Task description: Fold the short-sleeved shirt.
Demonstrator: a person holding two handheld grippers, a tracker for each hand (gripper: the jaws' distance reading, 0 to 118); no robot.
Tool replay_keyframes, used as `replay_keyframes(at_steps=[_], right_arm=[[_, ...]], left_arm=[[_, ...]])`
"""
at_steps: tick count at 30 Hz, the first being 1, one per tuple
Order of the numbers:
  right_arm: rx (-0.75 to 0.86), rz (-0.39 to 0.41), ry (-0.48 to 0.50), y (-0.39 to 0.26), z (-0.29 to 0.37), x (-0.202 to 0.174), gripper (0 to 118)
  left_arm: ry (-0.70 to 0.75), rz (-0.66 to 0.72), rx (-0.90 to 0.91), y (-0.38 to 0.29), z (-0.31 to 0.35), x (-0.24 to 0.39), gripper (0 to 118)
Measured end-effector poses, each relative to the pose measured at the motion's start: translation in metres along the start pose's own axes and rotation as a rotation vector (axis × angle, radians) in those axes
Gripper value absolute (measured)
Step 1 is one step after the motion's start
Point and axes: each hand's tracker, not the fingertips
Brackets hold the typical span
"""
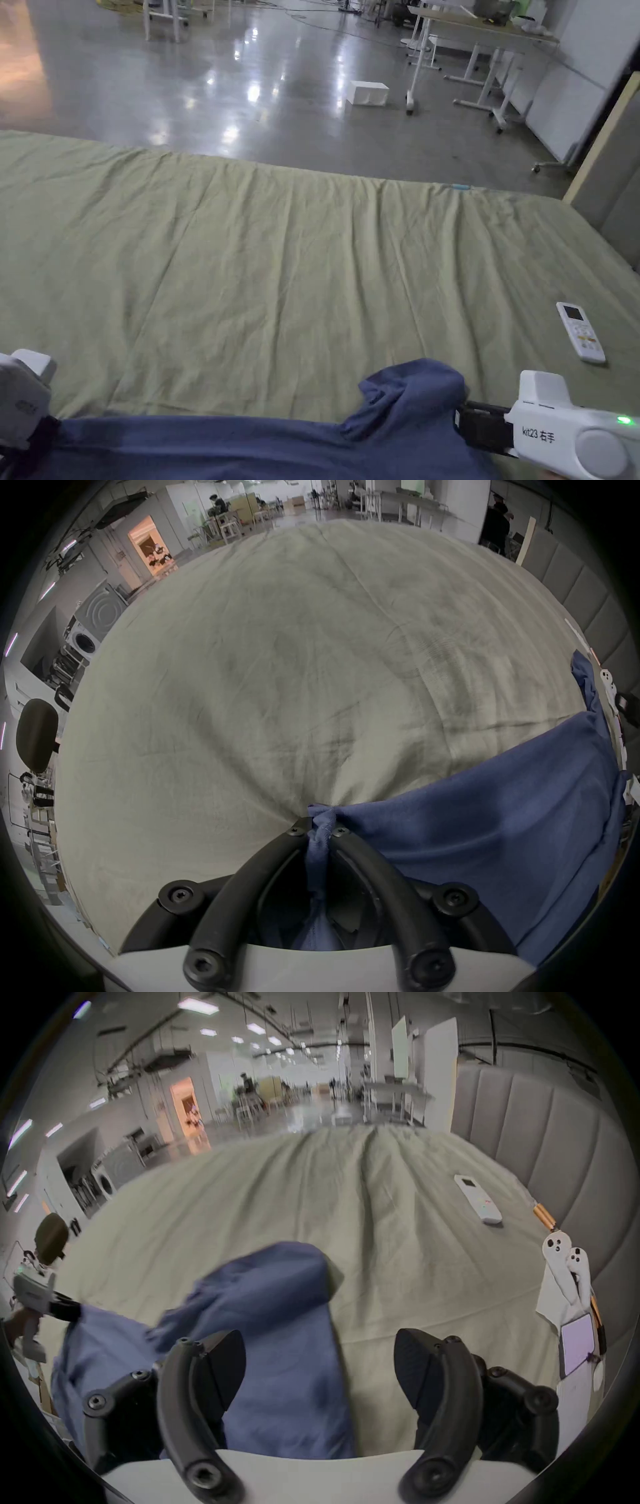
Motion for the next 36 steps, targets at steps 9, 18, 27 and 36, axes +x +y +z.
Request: replay_keyframes(at_steps=[9, 18, 27, 36], right_arm=[[-0.101, 0.166, 0.018, -0.006, -0.024, -0.027, 33], [0.03, 0.024, 0.078, 0.001, 0.029, -0.018, 0], [0.196, -0.045, 0.132, -0.1, 0.204, 0.006, 0], [0.088, -0.115, 0.119, -0.221, 0.229, -0.002, 0]], left_arm=[[-0.045, 0.026, -0.039, 0.007, -0.002, -0.008, 8], [-0.097, 0.125, 0.228, -0.024, 0.044, -0.029, 8], [-0.272, 0.15, 0.435, -0.172, 0.172, -0.05, 8], [-0.326, 0.244, 0.352, -0.284, 0.152, -0.044, 8]])
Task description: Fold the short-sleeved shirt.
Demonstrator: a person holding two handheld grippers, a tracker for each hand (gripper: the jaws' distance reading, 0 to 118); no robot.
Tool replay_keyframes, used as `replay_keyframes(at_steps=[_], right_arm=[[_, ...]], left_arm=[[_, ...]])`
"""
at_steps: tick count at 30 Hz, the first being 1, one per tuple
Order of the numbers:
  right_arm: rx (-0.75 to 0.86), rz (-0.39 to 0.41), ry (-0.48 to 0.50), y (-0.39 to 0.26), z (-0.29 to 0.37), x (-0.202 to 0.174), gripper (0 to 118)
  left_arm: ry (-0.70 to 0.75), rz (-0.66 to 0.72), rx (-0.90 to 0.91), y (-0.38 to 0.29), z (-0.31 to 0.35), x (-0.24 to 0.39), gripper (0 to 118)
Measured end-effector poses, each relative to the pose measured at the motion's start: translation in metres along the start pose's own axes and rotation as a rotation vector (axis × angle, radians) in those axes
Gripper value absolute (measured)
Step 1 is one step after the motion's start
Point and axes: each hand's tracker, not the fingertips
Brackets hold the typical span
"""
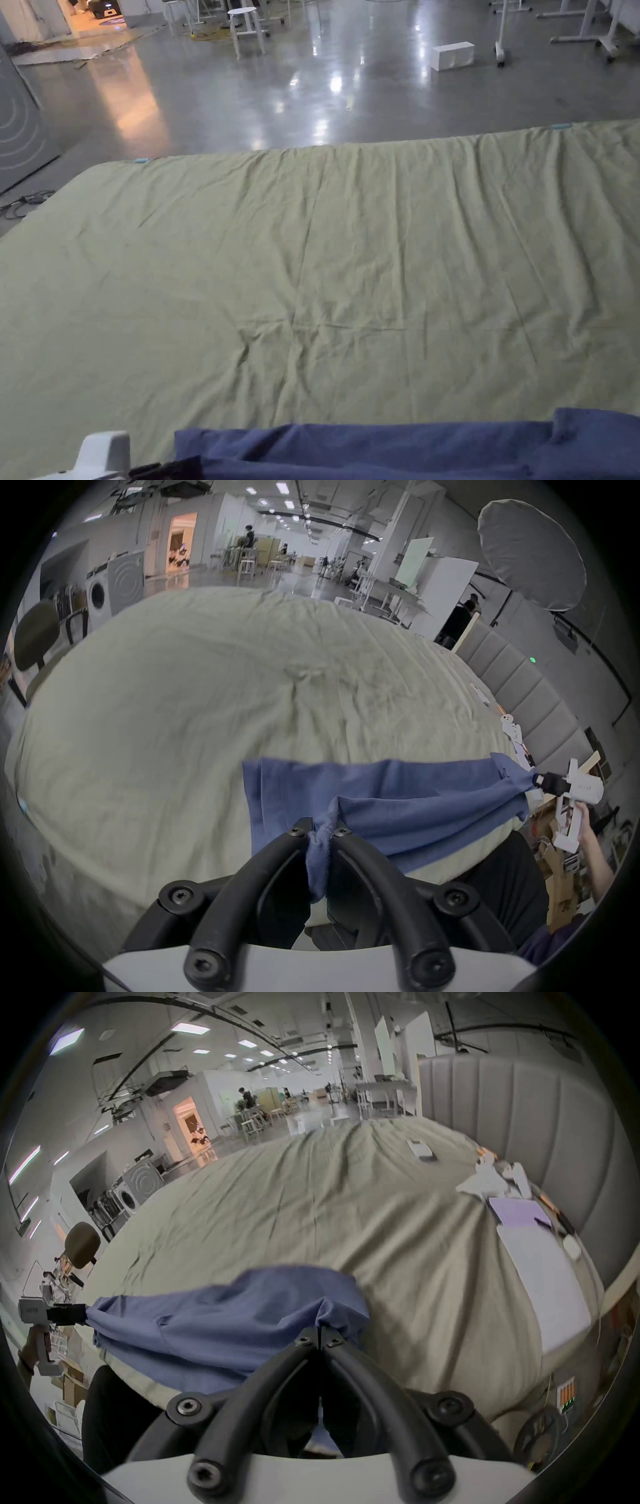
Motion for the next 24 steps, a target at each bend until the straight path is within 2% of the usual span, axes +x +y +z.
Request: replay_keyframes(at_steps=[4, 7, 9, 10, 13, 14, 18, 21, 24], right_arm=[[-0.028, -0.059, -0.002, -0.018, -0.003, 0.008, 0], [-0.044, -0.062, -0.006, -0.022, -0.011, 0.013, 0], [-0.071, -0.019, -0.011, -0.023, -0.018, 0.012, 1], [-0.076, 0.029, -0.024, -0.023, -0.021, 0.009, 5], [-0.088, 0.139, -0.093, -0.028, -0.023, 0.003, 71], [-0.079, 0.156, -0.111, -0.029, -0.018, 0.004, 78], [-0.014, 0.096, -0.06, -0.034, 0.012, 0.003, 77], [0.127, 0.064, -0.08, -0.033, 0.048, -0.014, 77], [0.297, 0.136, -0.075, -0.038, 0.075, -0.04, 77]], left_arm=[[-0.004, 0.011, -0.047, -0.019, -0.012, -0.008, 8], [-0.017, 0.026, -0.046, -0.027, -0.02, -0.011, 8], [-0.006, 0.019, -0.031, -0.032, -0.024, -0.012, 13], [0.006, 0.0, -0.007, -0.035, -0.025, -0.011, 23], [0.019, -0.061, 0.049, -0.043, -0.017, -0.008, 77], [0.038, -0.073, 0.049, -0.044, -0.012, -0.006, 91], [0.158, -0.154, 0.176, -0.048, 0.034, 0.017, 93], [0.138, -0.301, 0.344, -0.053, 0.084, 0.057, 93], [0.082, -0.394, 0.489, -0.059, 0.126, 0.099, 93]])
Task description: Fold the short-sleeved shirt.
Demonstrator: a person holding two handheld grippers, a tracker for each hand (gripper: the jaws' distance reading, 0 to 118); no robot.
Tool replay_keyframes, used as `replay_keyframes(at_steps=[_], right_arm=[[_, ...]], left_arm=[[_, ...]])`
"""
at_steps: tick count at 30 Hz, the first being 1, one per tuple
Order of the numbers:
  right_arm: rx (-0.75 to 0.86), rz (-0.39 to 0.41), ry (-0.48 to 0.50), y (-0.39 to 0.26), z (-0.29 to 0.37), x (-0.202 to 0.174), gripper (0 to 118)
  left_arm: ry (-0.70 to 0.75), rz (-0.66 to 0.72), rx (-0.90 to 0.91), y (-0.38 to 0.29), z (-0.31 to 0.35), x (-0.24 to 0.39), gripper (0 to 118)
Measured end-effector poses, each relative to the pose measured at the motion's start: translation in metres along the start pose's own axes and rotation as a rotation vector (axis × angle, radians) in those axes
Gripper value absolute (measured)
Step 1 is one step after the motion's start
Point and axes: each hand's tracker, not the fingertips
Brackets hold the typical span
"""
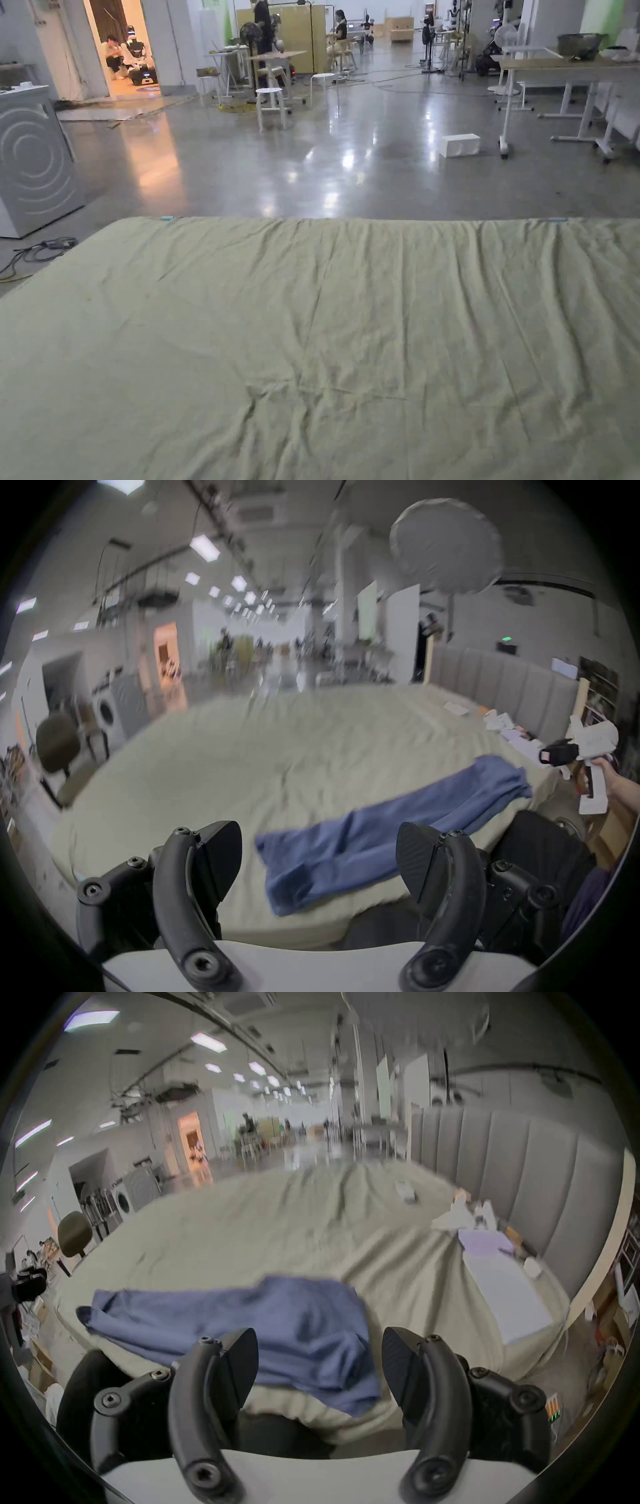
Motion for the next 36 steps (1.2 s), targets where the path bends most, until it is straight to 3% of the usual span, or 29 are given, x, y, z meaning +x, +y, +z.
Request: replay_keyframes(at_steps=[4, 7, 9, 11, 14, 16, 18, 19, 21, 23, 30, 36], right_arm=[[0.201, 0.115, 0.057, 0.033, 0.043, -0.056, 77], [0.248, 0.148, 0.099, 0.047, 0.055, -0.084, 78], [0.282, 0.182, 0.141, 0.053, 0.059, -0.097, 77], [0.224, 0.11, 0.18, 0.052, 0.057, -0.108, 70], [0.251, 0.129, 0.19, 0.052, 0.06, -0.118, 42], [0.254, 0.149, 0.175, 0.053, 0.065, -0.125, 35], [0.241, 0.155, 0.149, 0.051, 0.067, -0.128, 19], [0.247, 0.155, 0.144, 0.051, 0.069, -0.128, 9], [0.253, 0.135, 0.145, 0.048, 0.072, -0.126, 2], [0.236, 0.085, 0.172, 0.048, 0.074, -0.121, 0], [0.228, 0.076, 0.155, 0.047, 0.074, -0.115, 0], [0.21, 0.044, 0.169, 0.047, 0.073, -0.109, 0]], left_arm=[[0.11, -0.109, 0.106, 0.023, 0.019, 0.054, 93], [0.21, -0.165, 0.105, 0.029, 0.016, 0.086, 90], [0.194, -0.143, 0.11, 0.032, 0.014, 0.1, 85], [0.163, -0.076, 0.119, 0.036, 0.015, 0.109, 80], [0.13, -0.051, 0.197, 0.04, 0.027, 0.116, 54], [0.135, -0.055, 0.203, 0.045, 0.033, 0.119, 38], [0.128, -0.058, 0.208, 0.048, 0.038, 0.115, 9], [0.131, -0.061, 0.213, 0.049, 0.04, 0.114, 7], [0.134, -0.069, 0.209, 0.052, 0.042, 0.113, 3], [0.129, -0.059, 0.191, 0.051, 0.043, 0.11, 0], [0.179, -0.029, 0.152, 0.047, 0.043, 0.086, 0], [0.174, 0.147, 0.125, 0.038, 0.042, 0.045, 0]])
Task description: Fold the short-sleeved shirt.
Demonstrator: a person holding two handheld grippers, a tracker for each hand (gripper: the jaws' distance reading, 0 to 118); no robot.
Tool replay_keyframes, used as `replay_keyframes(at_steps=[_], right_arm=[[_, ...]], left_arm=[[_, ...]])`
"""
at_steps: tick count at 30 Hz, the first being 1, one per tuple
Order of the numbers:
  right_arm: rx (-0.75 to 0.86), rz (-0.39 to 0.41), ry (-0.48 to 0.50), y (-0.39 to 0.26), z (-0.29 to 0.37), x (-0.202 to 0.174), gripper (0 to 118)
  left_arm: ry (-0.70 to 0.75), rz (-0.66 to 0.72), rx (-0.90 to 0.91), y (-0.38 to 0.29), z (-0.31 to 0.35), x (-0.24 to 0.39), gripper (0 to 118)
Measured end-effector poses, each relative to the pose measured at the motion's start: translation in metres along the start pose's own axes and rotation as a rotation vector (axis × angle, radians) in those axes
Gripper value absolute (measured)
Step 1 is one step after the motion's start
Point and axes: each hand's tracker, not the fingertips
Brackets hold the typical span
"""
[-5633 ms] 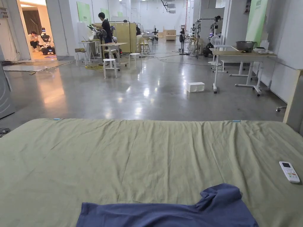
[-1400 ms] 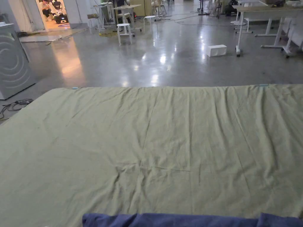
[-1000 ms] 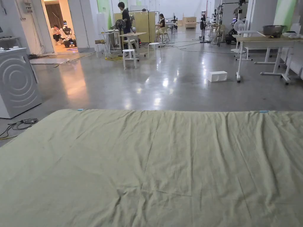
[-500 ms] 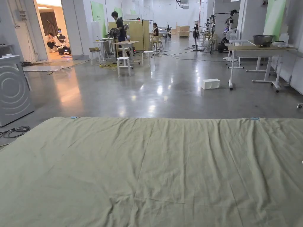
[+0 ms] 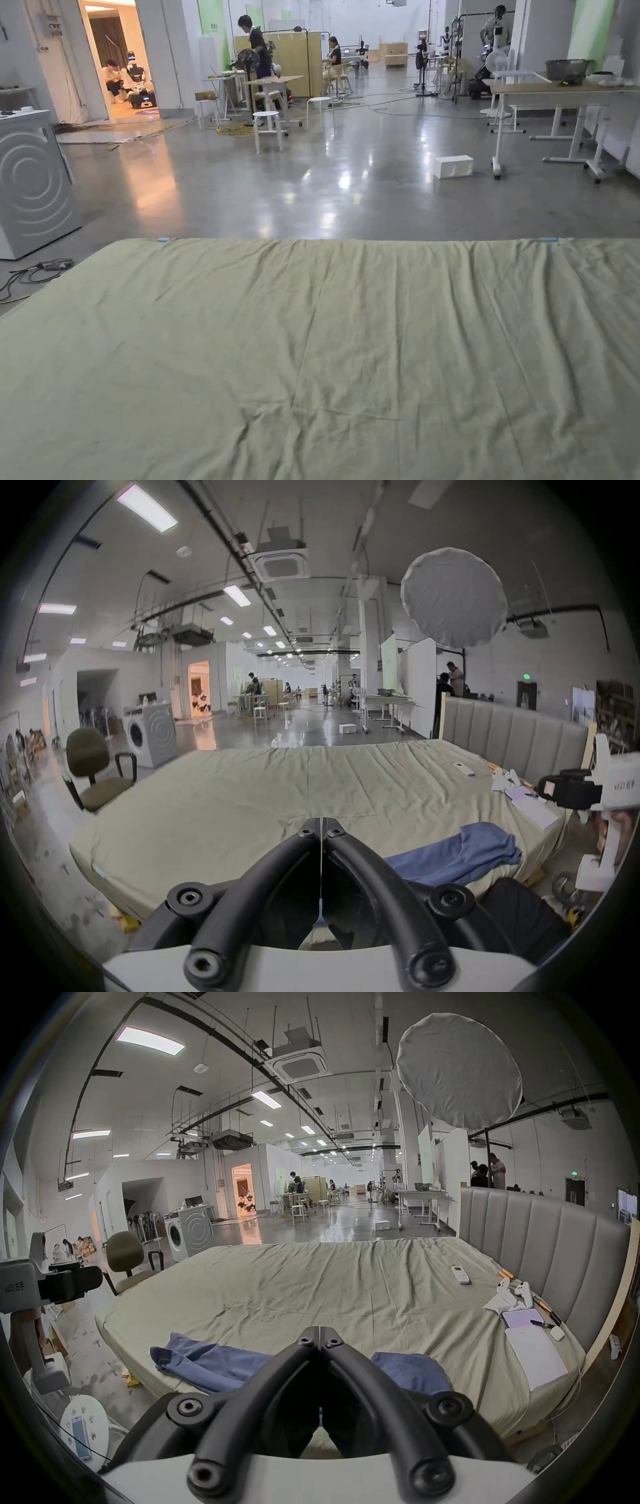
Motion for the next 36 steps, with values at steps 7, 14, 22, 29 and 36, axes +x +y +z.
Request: replay_keyframes(at_steps=[7, 14, 22, 29, 36], right_arm=[[-0.067, -0.011, 0.011, -0.011, -0.007, 0.003, 0], [-0.16, 0.011, 0.027, -0.03, -0.015, 0.005, 0], [-0.251, -0.043, 0.033, -0.046, -0.026, 0.007, 0], [-0.187, -0.024, 0.068, -0.03, -0.025, -0.002, 0], [-0.205, -0.024, 0.07, -0.03, -0.028, -0.002, 0]], left_arm=[[-0.036, 0.492, -0.061, -0.03, -0.051, -0.078, 1], [-0.117, 0.671, -0.359, -0.108, -0.145, -0.136, 103], [-0.113, 0.842, -0.455, -0.161, -0.192, -0.154, 103], [-0.181, 1.059, -0.352, -0.173, -0.207, -0.159, 81], [-0.186, 1.08, -0.349, -0.191, -0.212, -0.161, 10]])
